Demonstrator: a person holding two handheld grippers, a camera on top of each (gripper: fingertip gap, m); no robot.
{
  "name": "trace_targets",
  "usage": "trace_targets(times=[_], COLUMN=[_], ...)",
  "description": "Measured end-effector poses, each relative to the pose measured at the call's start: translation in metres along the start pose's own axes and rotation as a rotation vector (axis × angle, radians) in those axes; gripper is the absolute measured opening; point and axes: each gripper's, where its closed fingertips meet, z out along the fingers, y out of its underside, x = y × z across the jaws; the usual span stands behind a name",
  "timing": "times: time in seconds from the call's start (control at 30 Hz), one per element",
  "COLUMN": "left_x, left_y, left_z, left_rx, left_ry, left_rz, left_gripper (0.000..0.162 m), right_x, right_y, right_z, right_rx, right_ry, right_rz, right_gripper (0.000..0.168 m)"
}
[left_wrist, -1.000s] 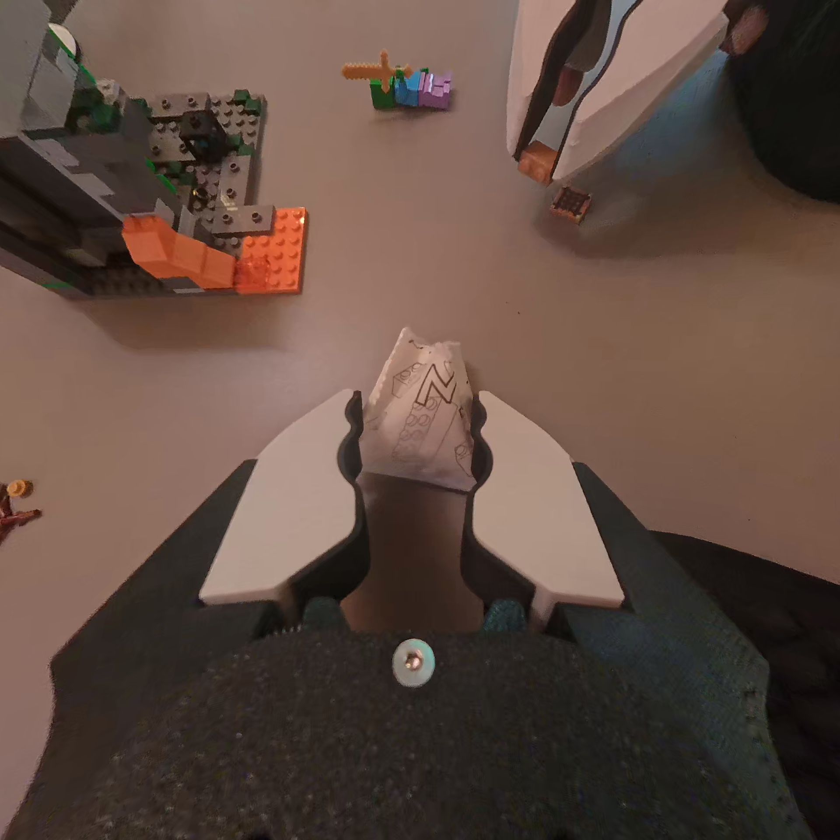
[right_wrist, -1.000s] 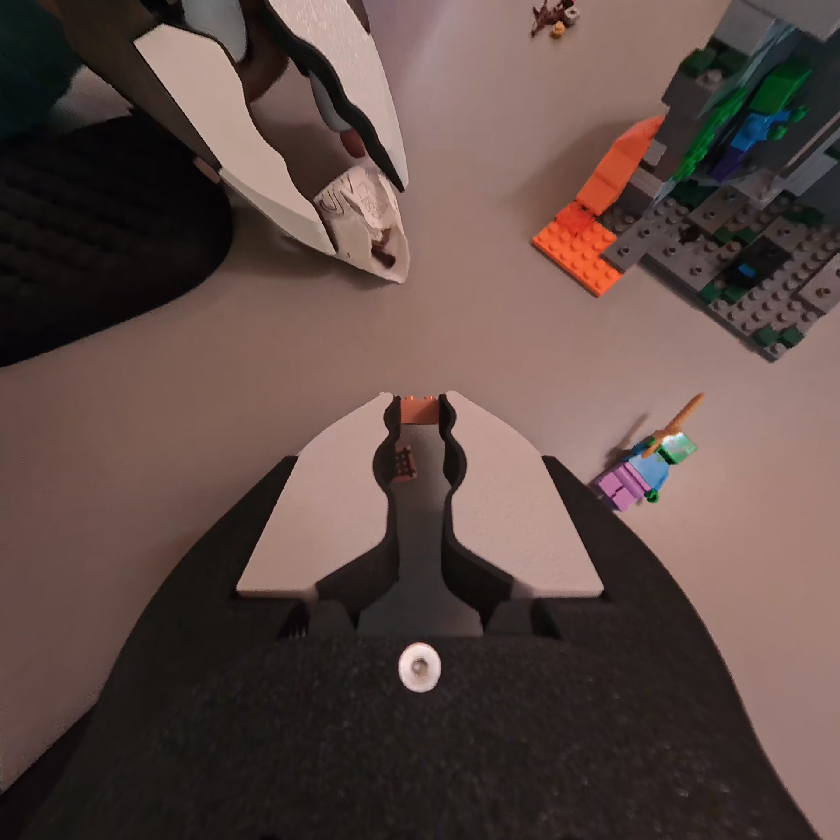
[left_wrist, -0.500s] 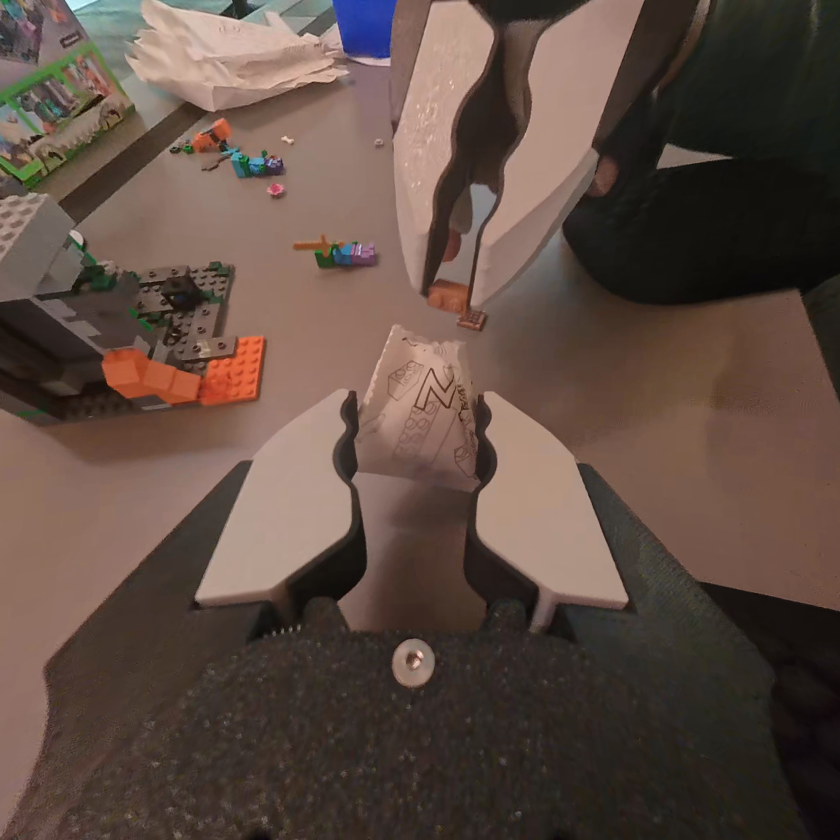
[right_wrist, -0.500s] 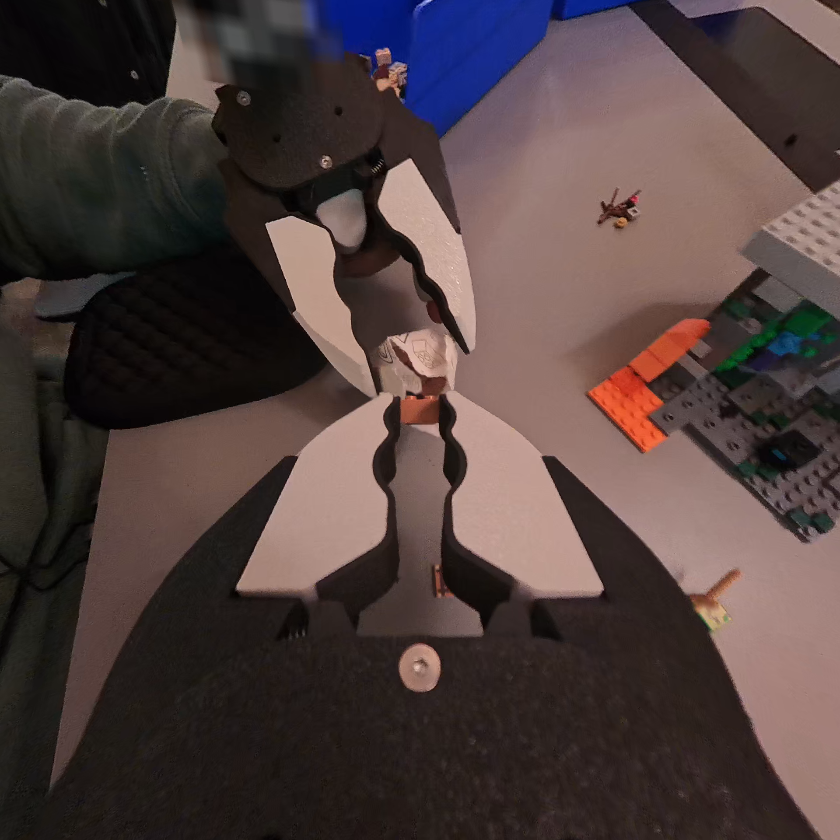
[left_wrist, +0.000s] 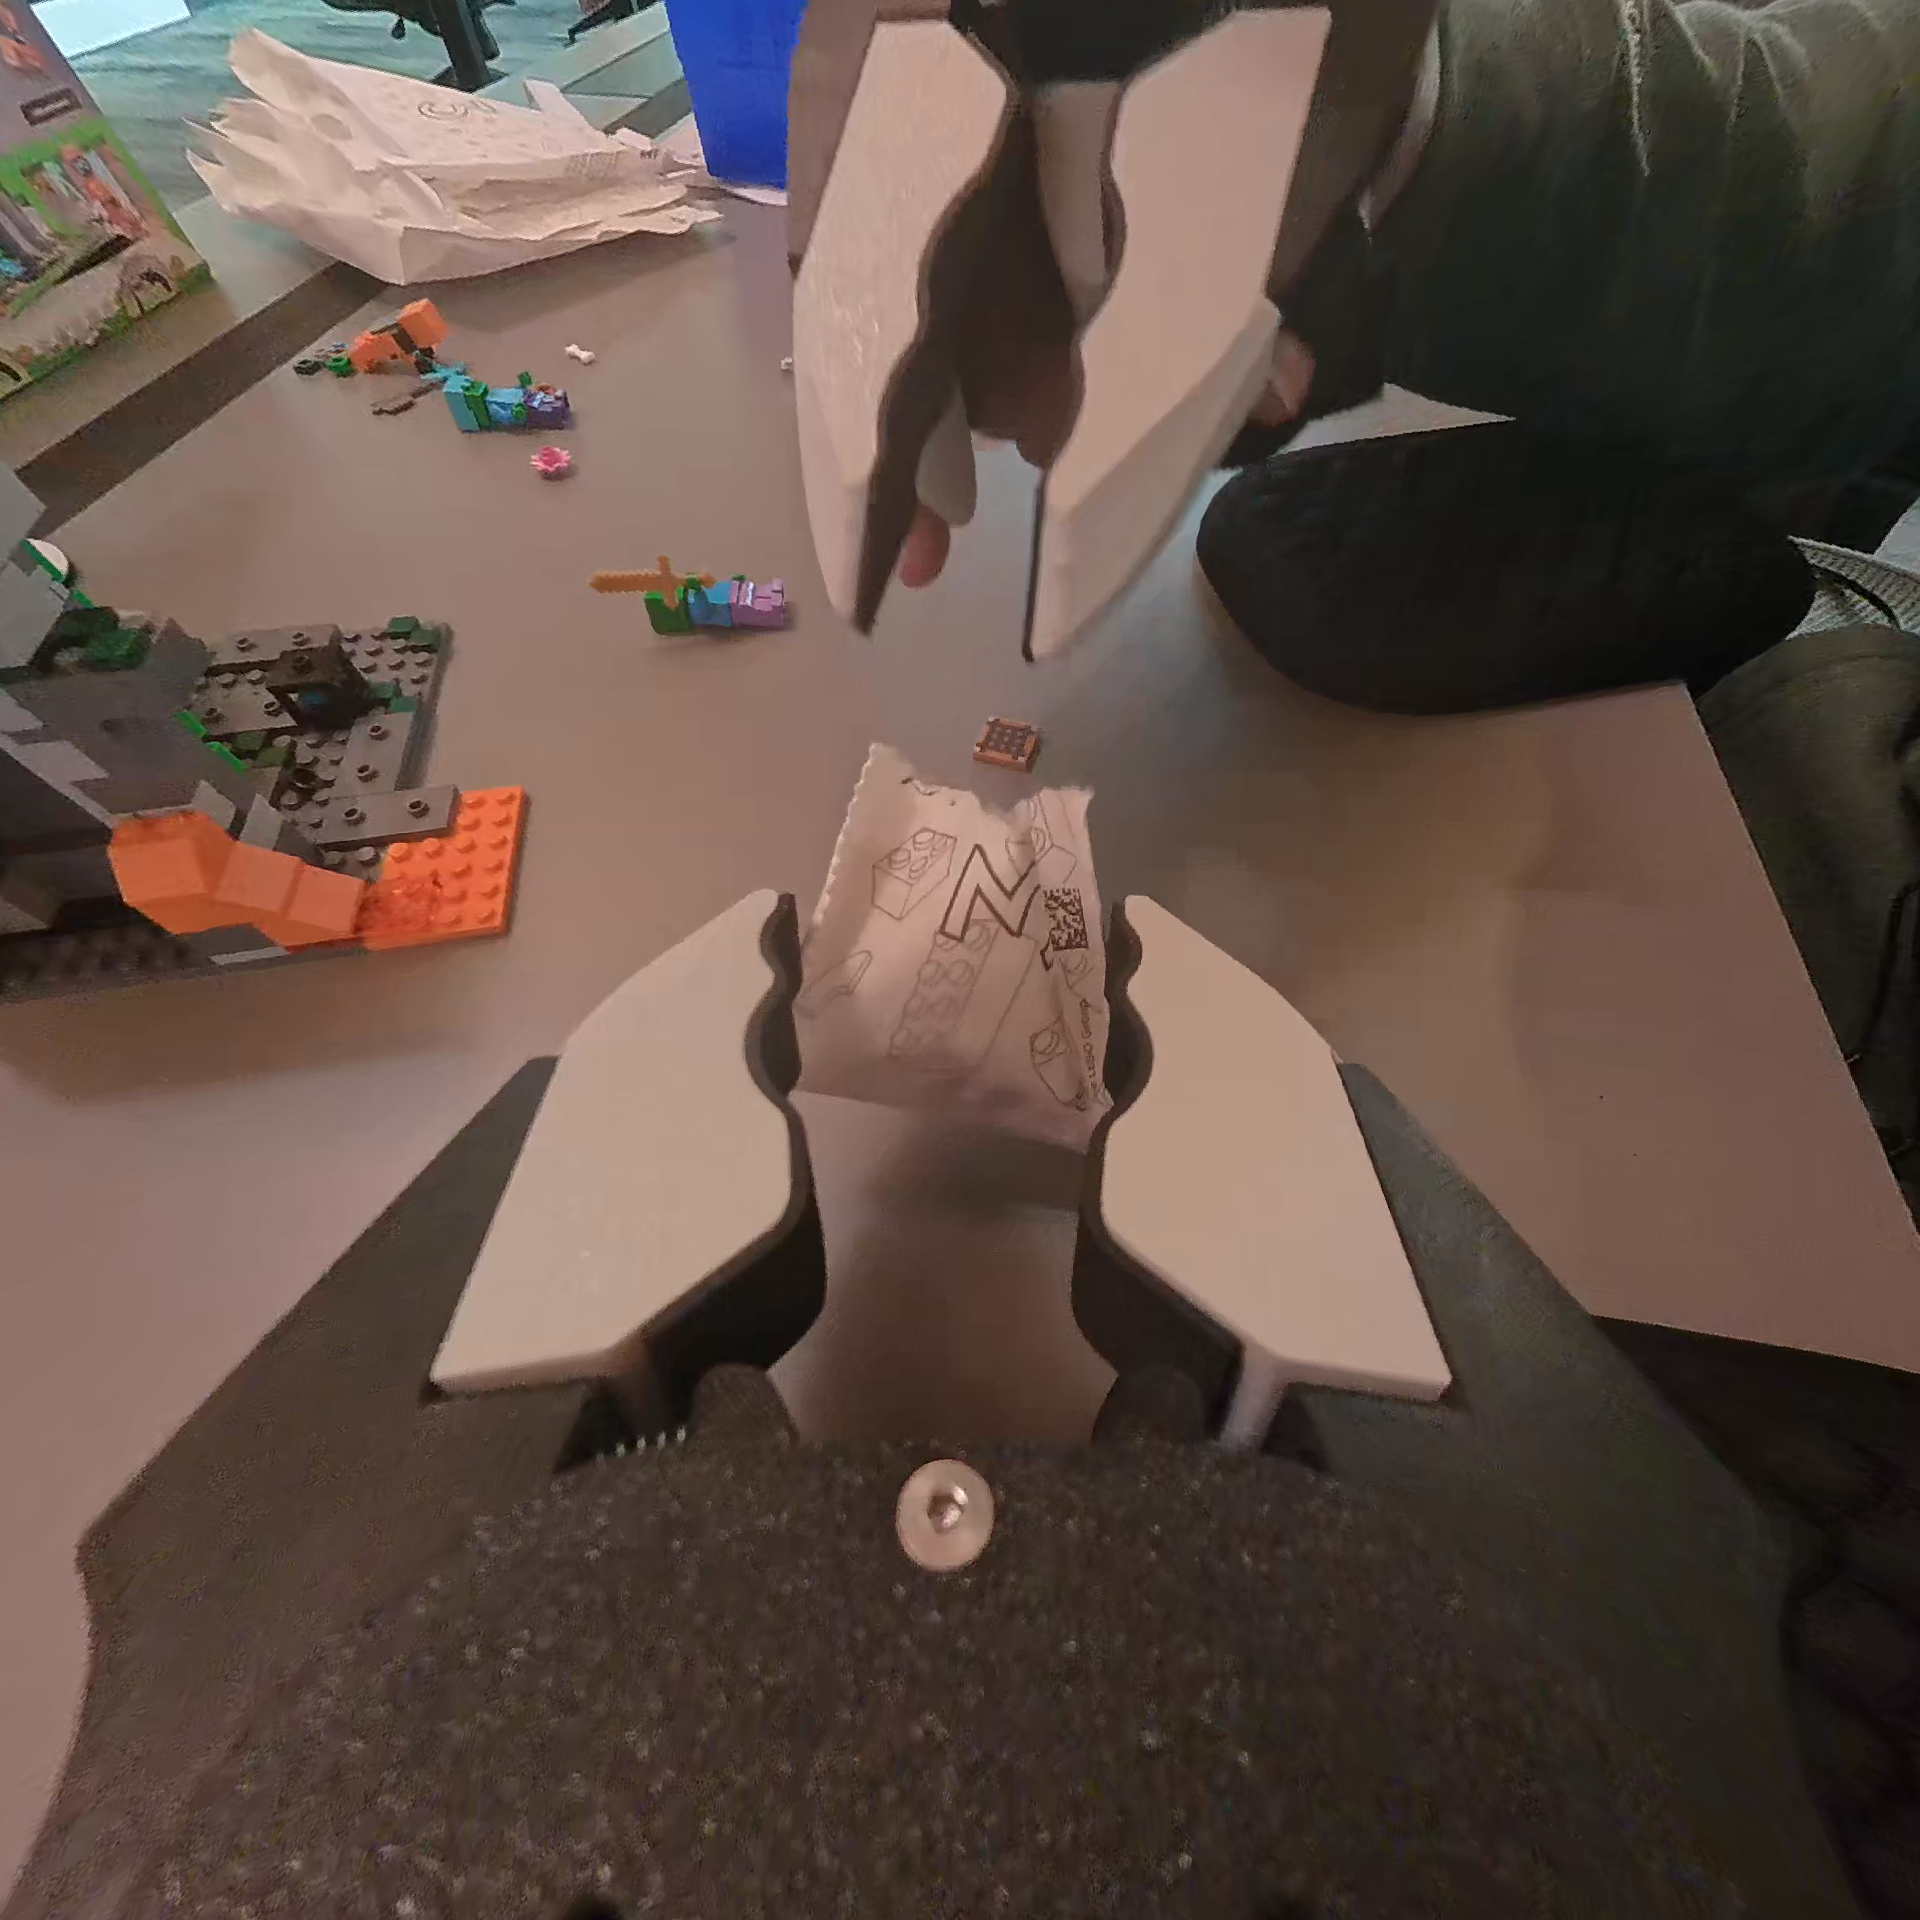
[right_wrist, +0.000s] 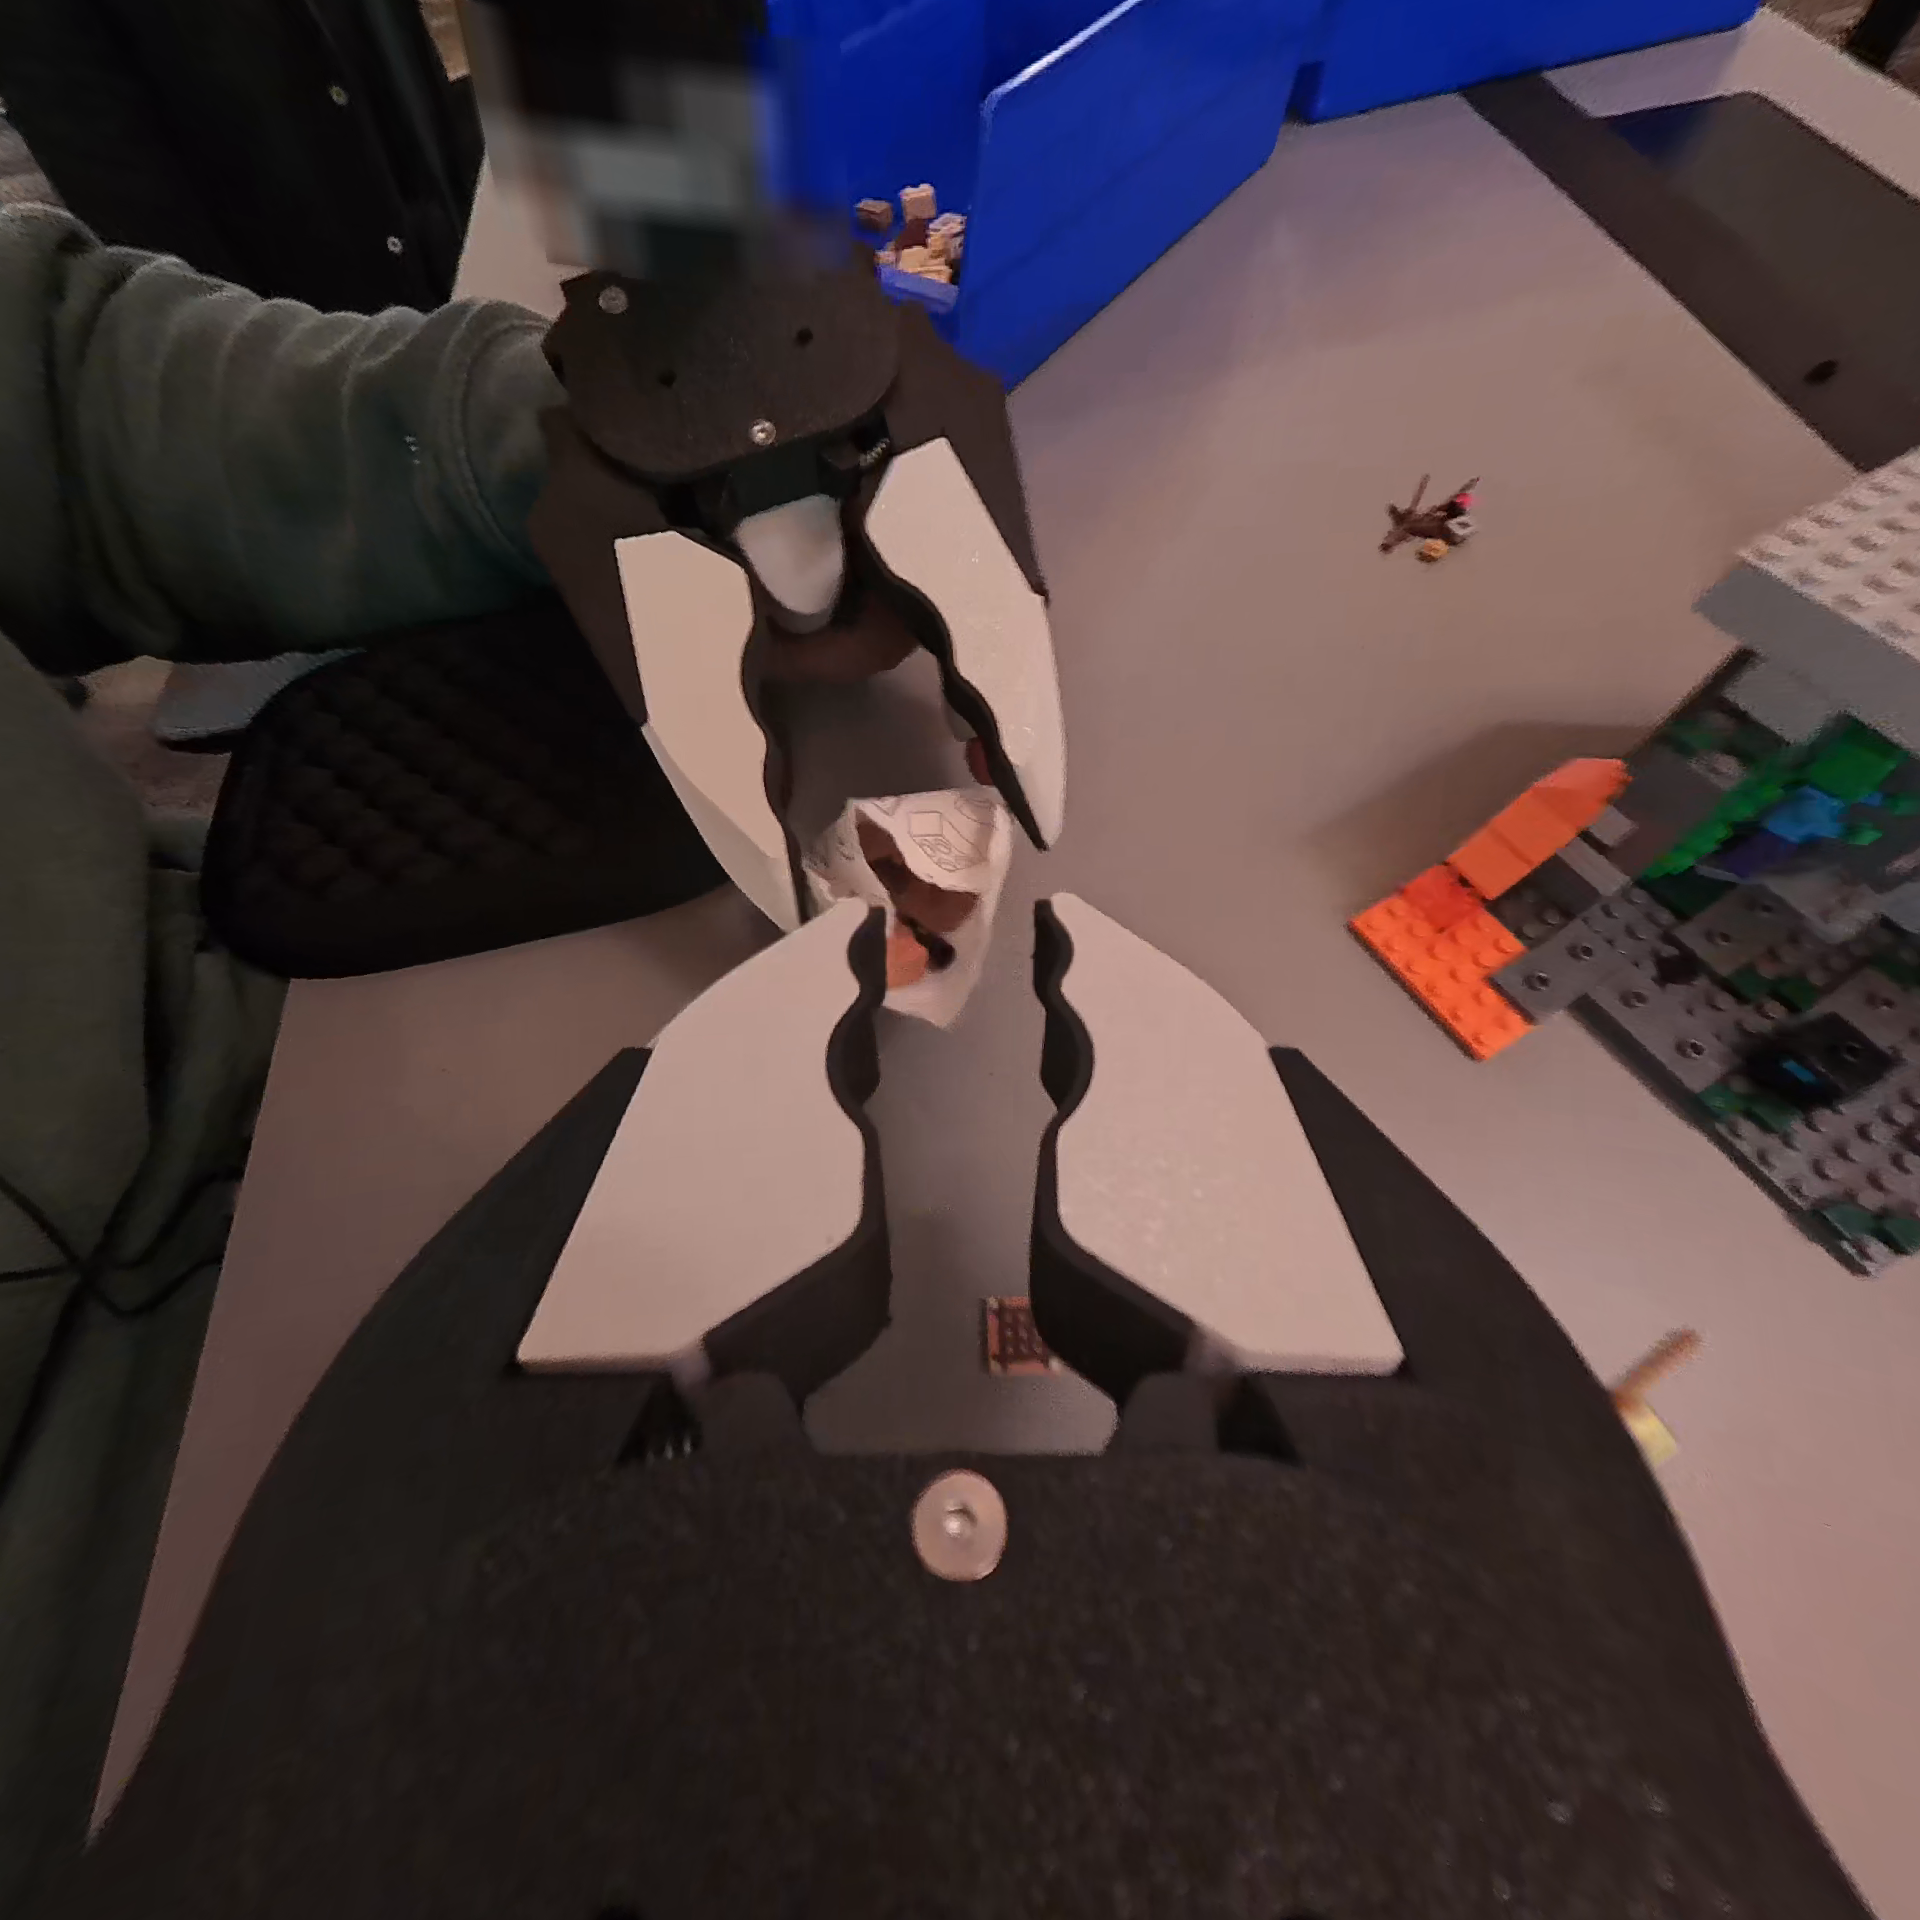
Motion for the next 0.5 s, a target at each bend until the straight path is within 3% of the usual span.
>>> trace_targets(times=[0.27,0.5], left_x=[0.003,0.003], left_y=[0.015,0.028], left_z=[0.006,0.011], left_rx=[-0.109,-0.227], left_ry=[0.012,0.010], left_rz=[0.006,0.032], left_gripper=[0.064,0.071], right_x=[0.011,0.008], right_y=[0.081,0.100], right_z=[-0.028,-0.020], right_rx=[-0.362,-0.443], right_ry=[0.038,0.052], right_rz=[-0.003,-0.034], right_gripper=[0.029,0.029])
